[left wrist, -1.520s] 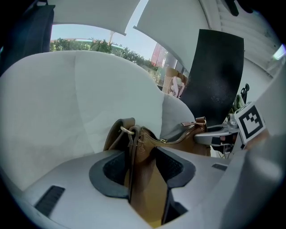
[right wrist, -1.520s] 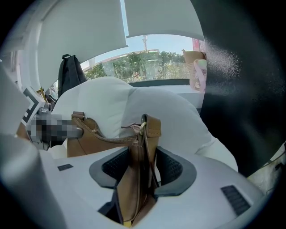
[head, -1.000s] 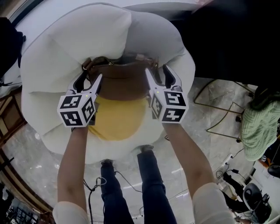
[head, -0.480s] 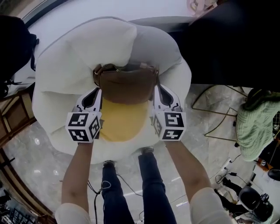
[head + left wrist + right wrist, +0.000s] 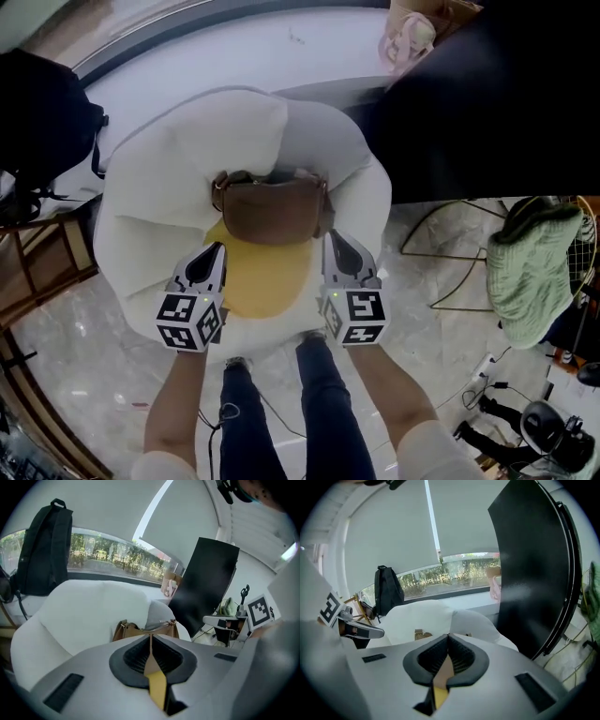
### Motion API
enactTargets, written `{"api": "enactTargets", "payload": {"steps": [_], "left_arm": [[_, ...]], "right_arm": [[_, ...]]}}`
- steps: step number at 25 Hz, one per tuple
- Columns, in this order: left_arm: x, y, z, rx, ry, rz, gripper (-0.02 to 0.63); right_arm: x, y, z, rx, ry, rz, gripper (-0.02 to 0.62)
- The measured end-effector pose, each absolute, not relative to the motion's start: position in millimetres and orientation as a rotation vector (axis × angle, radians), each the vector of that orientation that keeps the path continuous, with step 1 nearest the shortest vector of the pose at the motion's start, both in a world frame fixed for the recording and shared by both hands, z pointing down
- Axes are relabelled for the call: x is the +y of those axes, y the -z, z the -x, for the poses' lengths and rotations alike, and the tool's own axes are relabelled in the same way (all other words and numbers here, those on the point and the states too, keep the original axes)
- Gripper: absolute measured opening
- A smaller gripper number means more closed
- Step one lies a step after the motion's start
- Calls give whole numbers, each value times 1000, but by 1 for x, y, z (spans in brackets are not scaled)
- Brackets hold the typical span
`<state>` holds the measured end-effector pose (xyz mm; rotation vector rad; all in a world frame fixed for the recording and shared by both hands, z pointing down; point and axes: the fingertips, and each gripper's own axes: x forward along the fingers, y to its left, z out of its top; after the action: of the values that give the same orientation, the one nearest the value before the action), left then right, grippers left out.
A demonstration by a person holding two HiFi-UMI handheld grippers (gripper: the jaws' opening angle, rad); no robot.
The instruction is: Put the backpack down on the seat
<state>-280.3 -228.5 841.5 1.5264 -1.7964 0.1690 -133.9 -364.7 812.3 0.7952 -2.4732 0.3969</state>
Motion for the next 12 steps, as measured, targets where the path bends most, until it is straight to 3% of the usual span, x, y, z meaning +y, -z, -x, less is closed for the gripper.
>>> {"api": "enactTargets", "payload": {"steps": [12], "left_arm": [[-196,-728,257,-1815,-69,-1520,43]], "right_arm": [[-319,-708,103,-2493,-343,-782,31]]}}
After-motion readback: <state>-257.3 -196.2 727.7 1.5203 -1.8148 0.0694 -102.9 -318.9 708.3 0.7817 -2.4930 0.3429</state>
